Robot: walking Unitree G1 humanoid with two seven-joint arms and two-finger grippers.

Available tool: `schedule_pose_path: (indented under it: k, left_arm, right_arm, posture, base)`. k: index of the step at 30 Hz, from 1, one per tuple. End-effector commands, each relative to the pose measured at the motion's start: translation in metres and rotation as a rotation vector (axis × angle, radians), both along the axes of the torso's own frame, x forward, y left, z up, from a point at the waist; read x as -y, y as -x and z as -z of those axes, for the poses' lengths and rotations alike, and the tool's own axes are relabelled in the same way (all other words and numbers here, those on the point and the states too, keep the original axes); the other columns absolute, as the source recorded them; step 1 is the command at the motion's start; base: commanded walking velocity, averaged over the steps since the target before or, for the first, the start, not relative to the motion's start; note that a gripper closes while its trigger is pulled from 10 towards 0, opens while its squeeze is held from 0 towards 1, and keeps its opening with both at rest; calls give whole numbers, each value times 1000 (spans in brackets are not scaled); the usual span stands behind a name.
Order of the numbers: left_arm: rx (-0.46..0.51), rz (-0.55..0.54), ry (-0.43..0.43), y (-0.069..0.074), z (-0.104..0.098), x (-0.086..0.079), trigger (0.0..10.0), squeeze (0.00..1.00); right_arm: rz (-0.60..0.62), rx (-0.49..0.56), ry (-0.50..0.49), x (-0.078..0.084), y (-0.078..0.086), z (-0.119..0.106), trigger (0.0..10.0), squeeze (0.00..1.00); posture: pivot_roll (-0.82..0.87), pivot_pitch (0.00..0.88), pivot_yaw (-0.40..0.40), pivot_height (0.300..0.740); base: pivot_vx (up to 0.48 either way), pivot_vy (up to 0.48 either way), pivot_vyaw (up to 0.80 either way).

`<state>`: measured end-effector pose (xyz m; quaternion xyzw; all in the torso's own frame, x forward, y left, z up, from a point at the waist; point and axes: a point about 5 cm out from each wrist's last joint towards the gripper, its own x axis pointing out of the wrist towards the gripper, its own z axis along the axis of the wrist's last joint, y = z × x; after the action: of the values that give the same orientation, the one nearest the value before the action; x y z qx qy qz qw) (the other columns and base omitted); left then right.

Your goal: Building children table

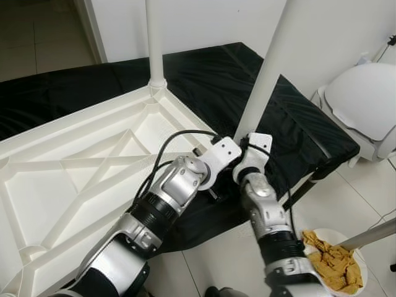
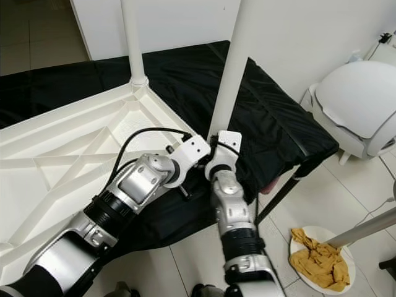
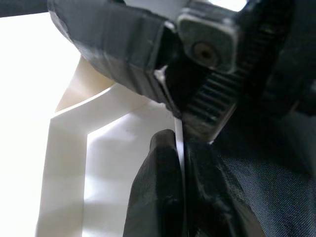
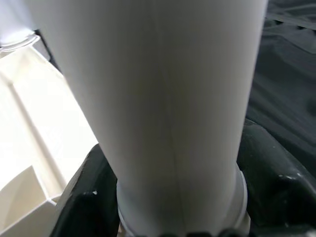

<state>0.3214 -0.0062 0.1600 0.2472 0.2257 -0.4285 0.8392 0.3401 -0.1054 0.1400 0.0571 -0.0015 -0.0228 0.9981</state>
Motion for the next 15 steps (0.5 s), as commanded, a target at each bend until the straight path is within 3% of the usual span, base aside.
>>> schedule_pose_path:
  k: [1, 7, 8, 10, 11, 15]
  left_arm:
    - [31, 32, -5, 2, -7, 9, 10000, 0]
    - [32, 33, -4, 2, -7, 9, 10000, 0]
    - [33, 32, -4, 2, -7, 9, 10000, 0]
    - [33, 30, -4, 2, -7, 9, 10000, 0]
    - [33, 29, -4, 1, -7, 9, 10000, 0]
    - [33, 26, -4, 1, -7, 8, 10000, 0]
  right_arm:
    - [92, -82, -33, 16, 3, 14, 0, 0]
    - [92, -96, -27, 21, 4, 14, 0, 0]
    - [83, -100, -19, 22, 4, 15, 10000, 0]
    - [82, -98, -26, 23, 4, 15, 10000, 0]
    - [77, -90, -26, 25, 4, 14, 10000, 1000]
    - [38, -64, -23, 32, 1, 11, 10000, 1000]
  posture:
    - [-77, 87, -16, 740]
    - [-77, 87, -16, 740]
    - [-75, 87, -18, 740]
    - [-75, 87, -18, 740]
    - [-75, 88, -19, 740]
    - [-74, 87, -21, 740]
  base:
    - [0, 0, 0]
    - [0, 0, 0]
    - [0, 0, 0]
    - [0, 0, 0]
    - [0, 0, 0]
    - [0, 0, 0]
